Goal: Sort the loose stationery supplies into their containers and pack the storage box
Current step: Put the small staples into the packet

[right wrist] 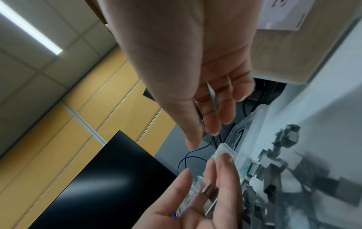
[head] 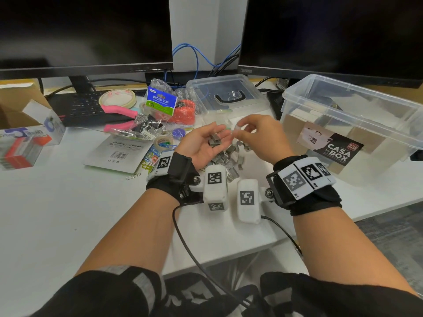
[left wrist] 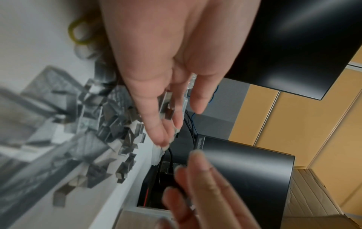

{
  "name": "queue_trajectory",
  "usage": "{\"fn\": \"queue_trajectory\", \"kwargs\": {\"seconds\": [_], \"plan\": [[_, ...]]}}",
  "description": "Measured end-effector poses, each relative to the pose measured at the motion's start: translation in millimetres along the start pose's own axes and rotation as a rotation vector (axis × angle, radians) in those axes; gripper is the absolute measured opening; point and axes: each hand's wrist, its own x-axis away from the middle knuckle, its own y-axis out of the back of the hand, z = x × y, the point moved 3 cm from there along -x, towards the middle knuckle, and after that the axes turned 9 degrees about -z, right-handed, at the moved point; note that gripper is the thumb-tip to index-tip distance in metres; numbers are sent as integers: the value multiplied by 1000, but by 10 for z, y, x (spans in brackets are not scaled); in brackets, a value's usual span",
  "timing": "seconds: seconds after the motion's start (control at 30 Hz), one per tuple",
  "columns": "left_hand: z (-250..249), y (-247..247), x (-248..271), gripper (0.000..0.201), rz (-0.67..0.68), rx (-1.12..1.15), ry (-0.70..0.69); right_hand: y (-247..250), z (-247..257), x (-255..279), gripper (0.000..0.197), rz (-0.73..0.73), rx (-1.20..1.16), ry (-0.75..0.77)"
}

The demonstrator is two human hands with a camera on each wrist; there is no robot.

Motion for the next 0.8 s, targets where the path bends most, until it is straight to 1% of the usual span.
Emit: {"fn": "queue_trajectory", "kwargs": {"seconds": [0.07,0.13,0.2,0.23,0.27,0.33,0.37,0.4,0.43,0.57,0.8], "plan": [[12,-20,12,29,33,18,21,-31,92,-10,36,2,-7,51],[16,-35,20,30,46,27,33,-61,120,-30,43,-14,26,52],[9,-29,20,24,28,39,27,-46,82,-51,38,-72,55,-6],[3,-18,15,19,12,50,17,-39,46,-53,32,-64,87,-37],[-6,-1,7,17,-6,57,4,-46,14,-44,26,-5,142,-56],[-20,28,-11,16,-36,45,-18,-94,-30,6,16,219,258,-63],[-25,34,-14,15,-48,37,-24,-124,-42,38,14,319,289,-63],[-29,37,-15,15,-60,33,-28,-147,-50,63,16,385,300,-68],[-30,37,-15,15,-70,35,-29,-163,-59,75,18,416,301,-77],[-31,38,-10,14,-85,41,-38,-196,-89,69,20,420,296,-79],[-39,25,8,11,-73,12,-57,-200,-148,43,22,361,314,-92]]}}
